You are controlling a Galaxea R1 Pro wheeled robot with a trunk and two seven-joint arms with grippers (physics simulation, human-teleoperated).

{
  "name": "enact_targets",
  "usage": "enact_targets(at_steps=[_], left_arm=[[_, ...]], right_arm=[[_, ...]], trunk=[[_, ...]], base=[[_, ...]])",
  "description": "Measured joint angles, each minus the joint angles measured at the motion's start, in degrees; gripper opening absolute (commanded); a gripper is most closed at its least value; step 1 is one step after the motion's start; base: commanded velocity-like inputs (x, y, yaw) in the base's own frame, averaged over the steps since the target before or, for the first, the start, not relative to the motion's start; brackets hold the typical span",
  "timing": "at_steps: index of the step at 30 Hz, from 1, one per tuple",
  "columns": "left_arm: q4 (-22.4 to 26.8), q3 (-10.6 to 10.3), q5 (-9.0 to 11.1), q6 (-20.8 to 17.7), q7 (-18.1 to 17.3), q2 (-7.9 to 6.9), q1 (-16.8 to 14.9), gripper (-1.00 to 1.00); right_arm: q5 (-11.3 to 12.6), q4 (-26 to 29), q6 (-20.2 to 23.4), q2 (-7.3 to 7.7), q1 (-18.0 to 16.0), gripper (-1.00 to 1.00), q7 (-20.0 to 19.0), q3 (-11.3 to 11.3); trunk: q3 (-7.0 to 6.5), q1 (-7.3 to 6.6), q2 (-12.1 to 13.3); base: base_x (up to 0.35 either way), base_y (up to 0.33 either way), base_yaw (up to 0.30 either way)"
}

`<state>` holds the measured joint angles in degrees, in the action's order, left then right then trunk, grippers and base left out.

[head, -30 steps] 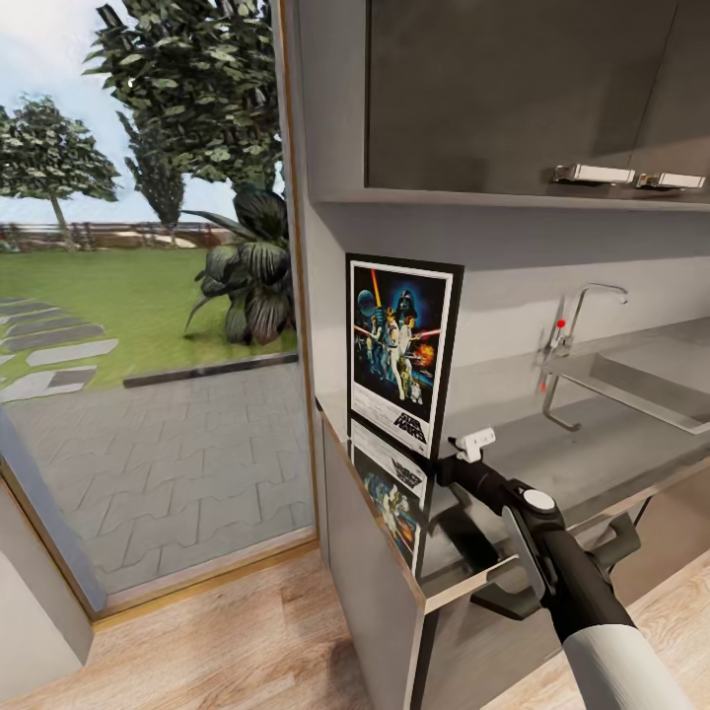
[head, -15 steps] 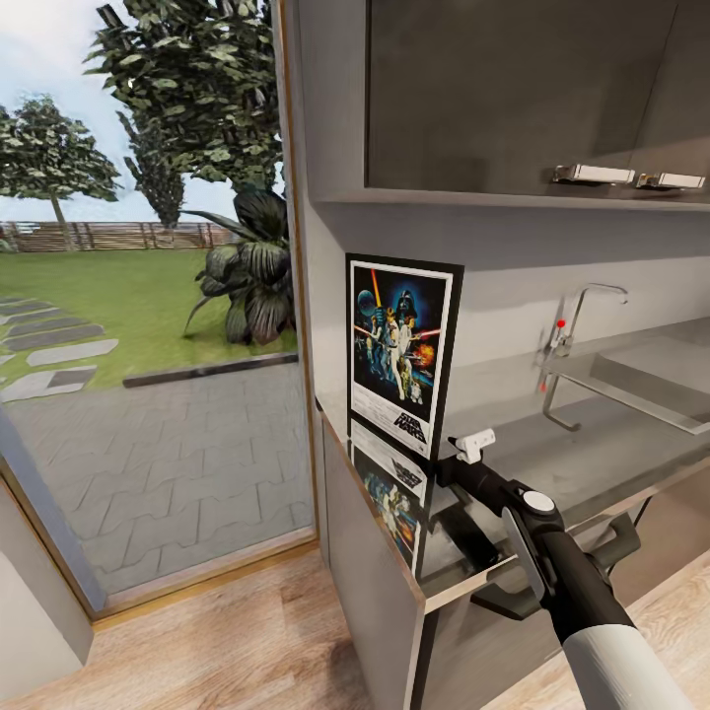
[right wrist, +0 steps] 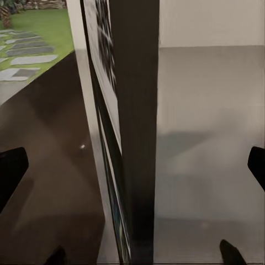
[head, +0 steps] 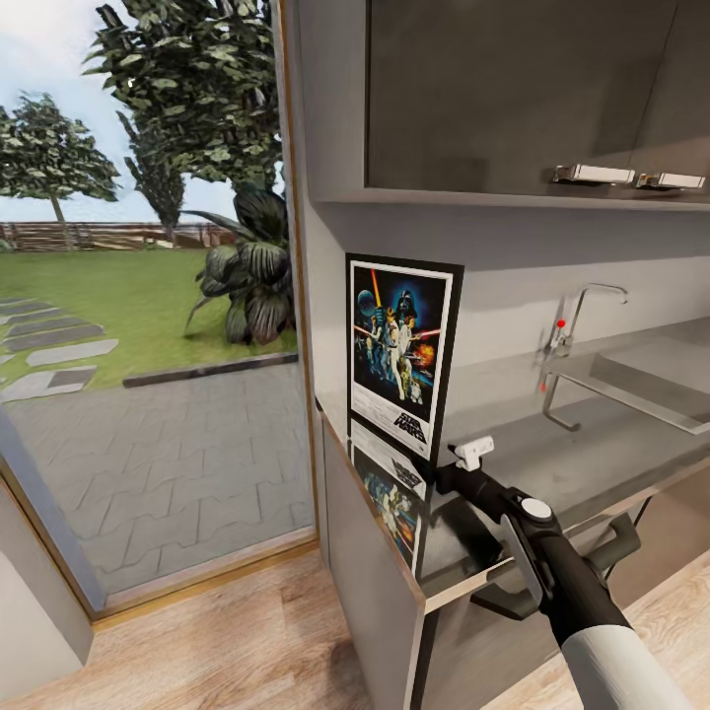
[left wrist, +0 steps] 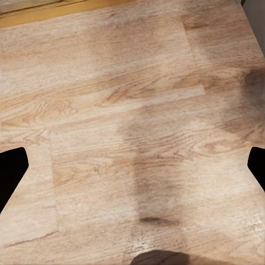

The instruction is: Pick up the poster from the kitchen countertop and hang it on one of the wall nails in the kitchen.

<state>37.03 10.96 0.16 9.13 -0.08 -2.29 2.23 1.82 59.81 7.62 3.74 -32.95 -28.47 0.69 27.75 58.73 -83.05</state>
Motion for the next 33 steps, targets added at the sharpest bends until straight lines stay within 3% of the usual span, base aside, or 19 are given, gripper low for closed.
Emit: enact_targets(at_steps=[33], left_arm=[[-0.07,0.0,0.0,0.0,0.0,0.0,0.0,1.0]], right_arm=[[0.0,-1.27,-1.08,0.0,-0.03,1.0,0.0,-0.04]], trunk=[[0.0,0.0,0.0]], base=[[0.002,0.0,0.0]])
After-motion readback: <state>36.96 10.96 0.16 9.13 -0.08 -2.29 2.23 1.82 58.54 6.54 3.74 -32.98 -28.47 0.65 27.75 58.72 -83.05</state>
